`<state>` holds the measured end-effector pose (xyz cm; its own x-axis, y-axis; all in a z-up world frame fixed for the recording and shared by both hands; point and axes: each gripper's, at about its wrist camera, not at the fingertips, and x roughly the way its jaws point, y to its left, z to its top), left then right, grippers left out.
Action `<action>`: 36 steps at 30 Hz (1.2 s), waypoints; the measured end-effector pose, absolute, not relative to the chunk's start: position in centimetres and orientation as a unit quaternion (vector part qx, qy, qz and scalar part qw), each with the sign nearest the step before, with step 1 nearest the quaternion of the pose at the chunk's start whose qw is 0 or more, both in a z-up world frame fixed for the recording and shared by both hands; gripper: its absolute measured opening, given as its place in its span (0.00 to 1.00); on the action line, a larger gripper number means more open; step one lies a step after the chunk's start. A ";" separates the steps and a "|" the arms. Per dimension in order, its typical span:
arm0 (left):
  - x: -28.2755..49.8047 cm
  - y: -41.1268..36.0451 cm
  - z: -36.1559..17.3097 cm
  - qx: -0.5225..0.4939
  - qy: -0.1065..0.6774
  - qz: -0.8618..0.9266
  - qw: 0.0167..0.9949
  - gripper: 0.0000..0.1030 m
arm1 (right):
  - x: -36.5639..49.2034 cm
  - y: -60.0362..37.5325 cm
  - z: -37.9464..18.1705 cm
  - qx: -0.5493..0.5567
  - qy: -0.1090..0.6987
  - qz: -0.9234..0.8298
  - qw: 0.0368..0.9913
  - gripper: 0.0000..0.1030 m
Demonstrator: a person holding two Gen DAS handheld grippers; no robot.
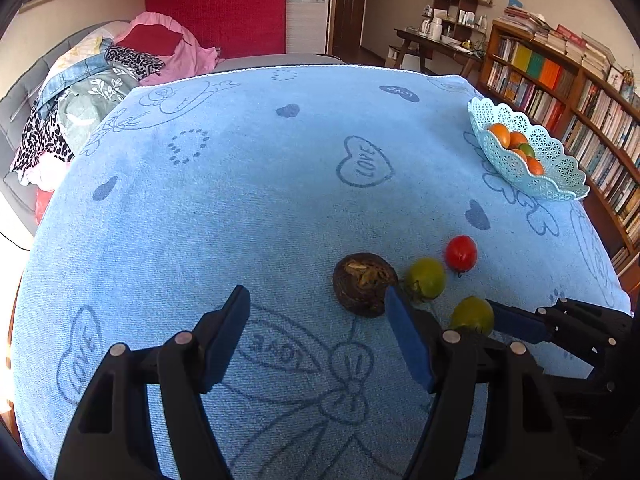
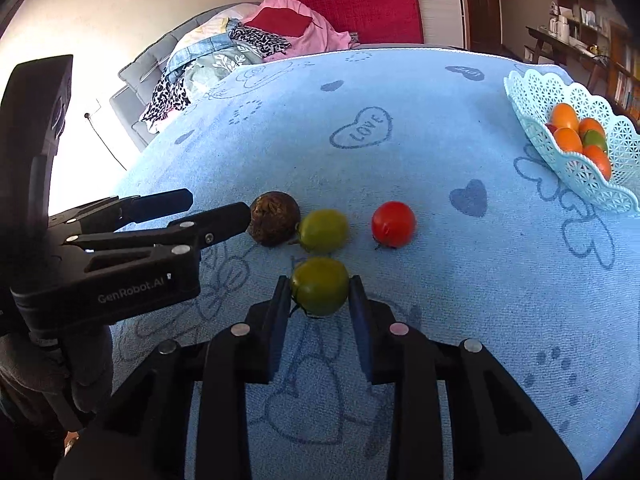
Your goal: Organize fruits
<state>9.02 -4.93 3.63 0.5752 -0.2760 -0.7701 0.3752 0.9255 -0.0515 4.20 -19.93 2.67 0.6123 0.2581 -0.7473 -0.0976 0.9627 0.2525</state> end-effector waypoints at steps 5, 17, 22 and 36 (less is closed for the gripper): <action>8.9 -6.3 3.0 0.070 0.428 -0.198 0.879 0.64 | 3.9 -21.3 2.7 0.106 0.427 0.086 0.894 0.30; 10.2 -7.4 1.8 0.054 0.453 -0.217 0.863 0.41 | 3.4 -22.3 2.9 0.117 0.420 0.083 0.896 0.30; 10.2 -7.8 1.9 0.057 0.453 -0.218 0.863 0.38 | 3.3 -22.4 3.0 0.120 0.418 0.081 0.897 0.30; 9.6 -7.7 5.9 0.055 0.412 -0.205 0.886 0.21 | 2.7 -24.0 4.1 0.137 0.399 0.069 0.904 0.30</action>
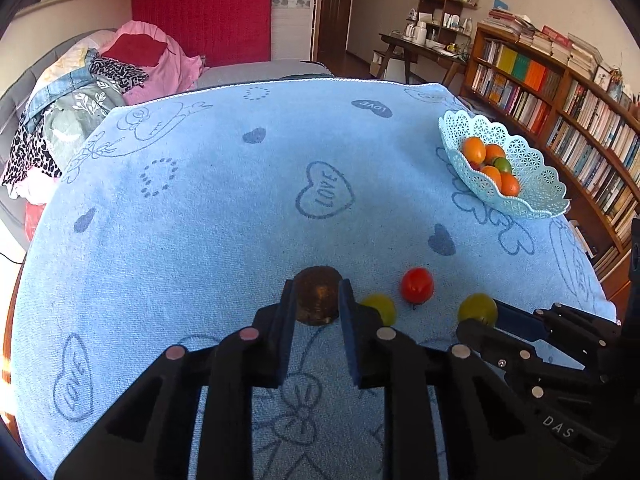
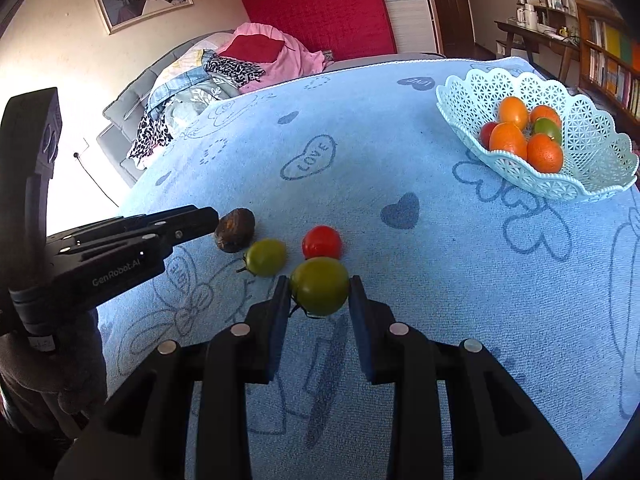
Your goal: Organize fruits
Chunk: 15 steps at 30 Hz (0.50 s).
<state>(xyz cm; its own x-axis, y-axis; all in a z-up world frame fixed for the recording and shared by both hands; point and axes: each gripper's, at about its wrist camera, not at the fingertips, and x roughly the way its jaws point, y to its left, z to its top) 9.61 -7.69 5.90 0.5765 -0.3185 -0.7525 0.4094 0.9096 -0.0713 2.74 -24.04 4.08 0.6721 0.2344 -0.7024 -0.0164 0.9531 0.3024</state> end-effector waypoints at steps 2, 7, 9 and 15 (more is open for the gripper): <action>9.5 -7.5 5.7 0.056 0.415 -0.203 0.885 0.22 | 2.7 -24.2 4.1 0.138 0.399 0.069 0.904 0.30; 9.8 -6.8 4.2 0.050 0.437 -0.184 0.879 0.42 | 2.7 -24.7 3.8 0.147 0.400 0.068 0.902 0.30; 10.0 -6.9 3.8 0.046 0.441 -0.183 0.877 0.46 | 2.7 -24.7 3.7 0.148 0.401 0.069 0.901 0.30; 10.6 -8.2 2.6 0.056 0.449 -0.191 0.871 0.48 | 2.6 -24.9 3.7 0.151 0.399 0.065 0.902 0.30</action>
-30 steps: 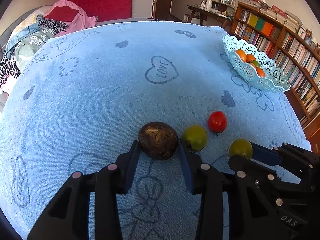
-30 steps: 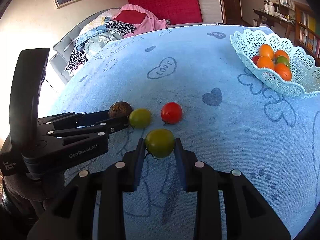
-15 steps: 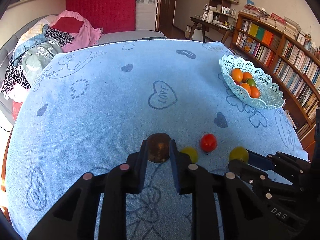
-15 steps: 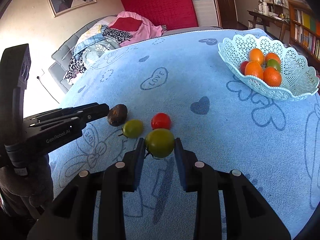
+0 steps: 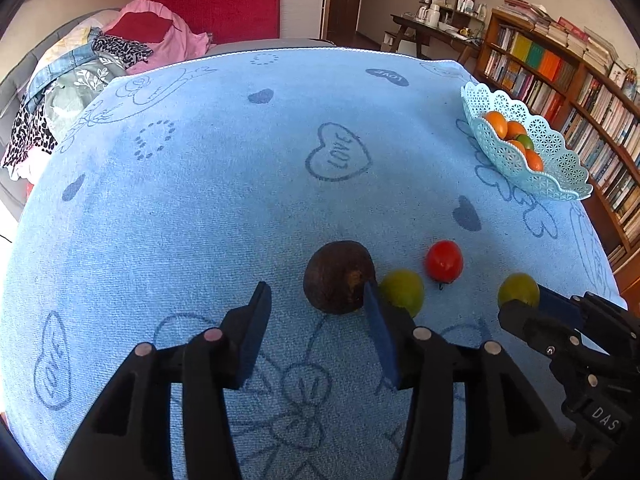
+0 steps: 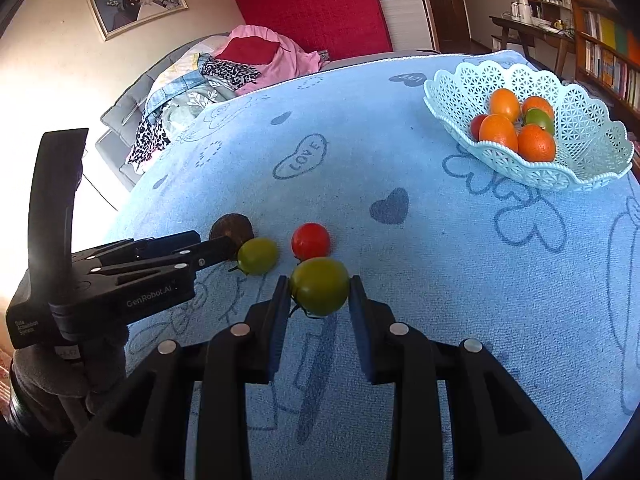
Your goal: Organize fruits
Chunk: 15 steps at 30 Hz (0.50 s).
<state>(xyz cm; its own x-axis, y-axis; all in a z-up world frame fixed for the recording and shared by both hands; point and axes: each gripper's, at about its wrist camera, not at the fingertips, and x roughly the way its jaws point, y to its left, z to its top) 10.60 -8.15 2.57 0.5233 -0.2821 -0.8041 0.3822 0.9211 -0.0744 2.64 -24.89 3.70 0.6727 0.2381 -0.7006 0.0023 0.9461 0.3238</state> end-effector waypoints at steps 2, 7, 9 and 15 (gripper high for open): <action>10.7 -8.7 2.4 0.064 0.450 -0.192 0.870 0.48 | 2.7 -25.0 3.6 0.152 0.400 0.064 0.902 0.30; 11.3 -9.7 1.7 0.073 0.454 -0.195 0.866 0.48 | 2.7 -25.1 3.5 0.153 0.401 0.064 0.901 0.30; 11.5 -9.6 1.7 0.069 0.456 -0.197 0.865 0.47 | 2.8 -25.2 3.5 0.154 0.401 0.063 0.901 0.30; 11.2 -9.3 2.2 0.069 0.456 -0.203 0.863 0.40 | 2.9 -25.6 3.7 0.155 0.398 0.061 0.902 0.30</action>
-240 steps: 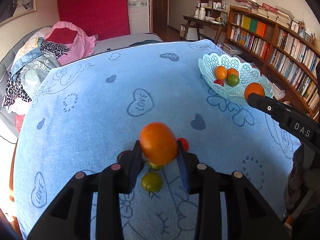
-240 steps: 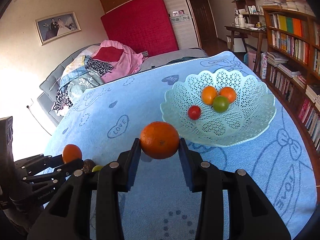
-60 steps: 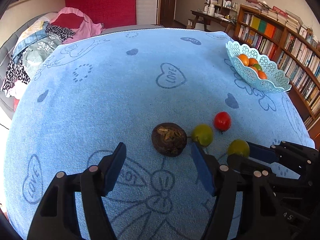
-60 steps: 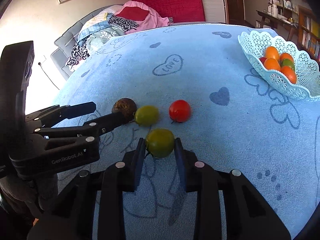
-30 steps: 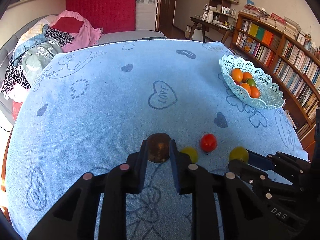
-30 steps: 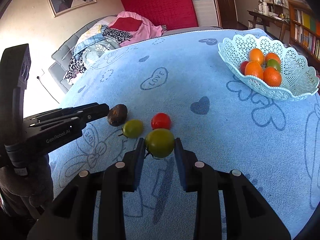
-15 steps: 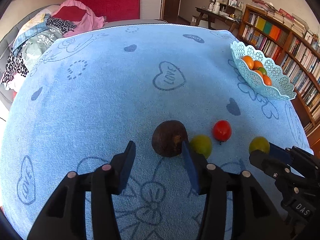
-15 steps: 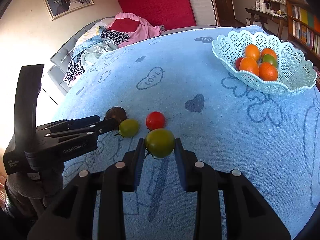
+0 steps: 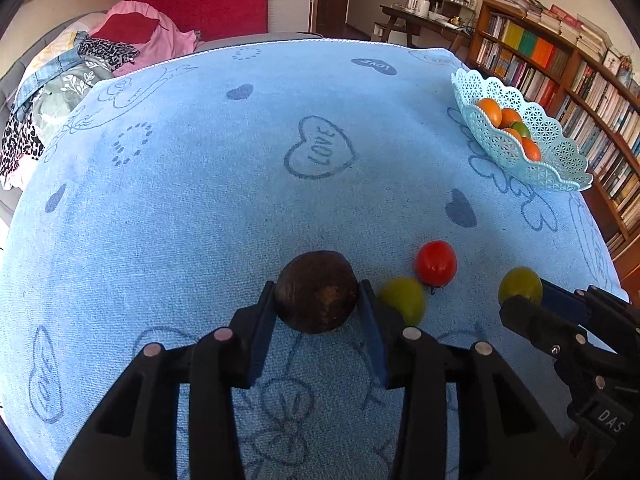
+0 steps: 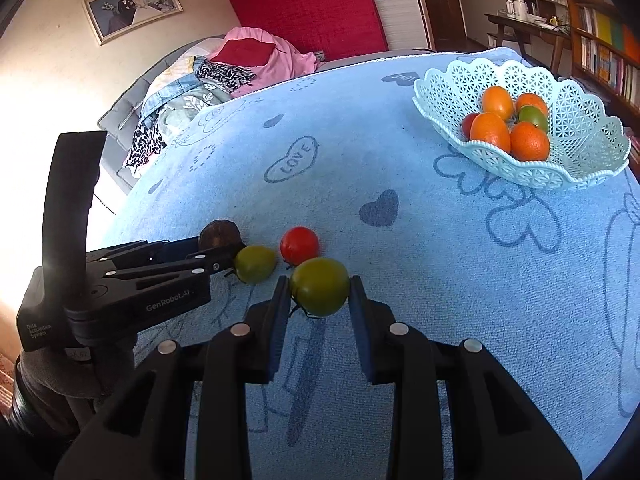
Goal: Organize fruits
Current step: 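Carry the avocado and green tomato into the basket and release both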
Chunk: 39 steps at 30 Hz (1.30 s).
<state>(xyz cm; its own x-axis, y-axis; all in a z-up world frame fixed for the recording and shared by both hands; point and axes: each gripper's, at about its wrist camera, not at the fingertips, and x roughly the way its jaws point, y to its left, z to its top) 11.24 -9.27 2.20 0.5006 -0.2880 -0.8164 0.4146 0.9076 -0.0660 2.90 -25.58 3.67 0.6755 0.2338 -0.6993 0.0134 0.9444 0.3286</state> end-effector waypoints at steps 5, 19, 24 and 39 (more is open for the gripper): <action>10.8 -9.8 4.2 0.069 0.436 -0.209 0.873 0.40 | 2.8 -26.0 4.4 0.157 0.388 0.059 0.906 0.30; 11.0 -16.7 8.9 0.079 0.388 -0.259 0.881 0.40 | 2.3 -32.5 7.8 0.181 0.329 -0.004 0.927 0.30; 11.4 -19.9 9.3 0.083 0.384 -0.278 0.876 0.40 | 2.0 -35.4 8.6 0.187 0.309 -0.033 0.932 0.30; 12.7 -27.2 9.1 0.099 0.377 -0.321 0.863 0.40 | 2.3 -42.0 7.9 0.198 0.297 -0.098 0.929 0.30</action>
<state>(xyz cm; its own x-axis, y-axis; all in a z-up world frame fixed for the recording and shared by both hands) 12.74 -27.22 9.14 0.5089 -0.4795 -0.7149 0.6294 0.7738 -0.0710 2.25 -41.95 7.91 0.8046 -0.0644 -0.5903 0.2992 0.9026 0.3094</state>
